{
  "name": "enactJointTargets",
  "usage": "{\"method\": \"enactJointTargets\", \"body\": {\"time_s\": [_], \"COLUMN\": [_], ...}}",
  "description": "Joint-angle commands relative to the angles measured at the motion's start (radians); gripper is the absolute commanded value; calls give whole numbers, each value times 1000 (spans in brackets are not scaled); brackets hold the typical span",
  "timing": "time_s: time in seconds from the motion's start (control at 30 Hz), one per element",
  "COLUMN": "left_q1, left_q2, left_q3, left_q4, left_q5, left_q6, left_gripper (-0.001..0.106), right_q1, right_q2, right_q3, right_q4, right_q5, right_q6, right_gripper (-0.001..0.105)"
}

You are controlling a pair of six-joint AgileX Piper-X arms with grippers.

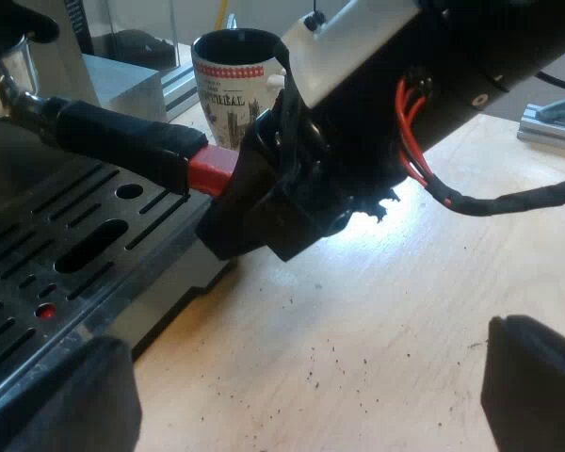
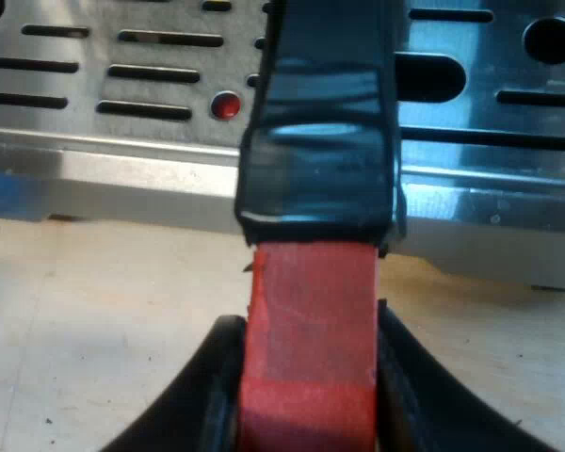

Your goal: Grind coffee beans and then tamp

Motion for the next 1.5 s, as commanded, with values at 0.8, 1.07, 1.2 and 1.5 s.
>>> {"method": "enactJointTargets", "body": {"time_s": [0.8,1.07,1.2,1.5], "left_q1": [-5,-5,-5,-5], "left_q2": [-6,-23,-36,-38], "left_q3": [-9,-40,-72,-166], "left_q4": [-2,2,59,234], "left_q5": [-5,2,-12,-92], "left_q6": [0,-4,-4,40], "left_gripper": [76,76,83,84], "right_q1": [285,372,417,564], "right_q2": [-55,-133,-177,-343], "right_q3": [-5,-5,14,159], "right_q4": [193,341,358,308], "right_q5": [278,352,352,326], "right_q6": [223,290,290,234], "right_gripper": [0,0,0,0]}}
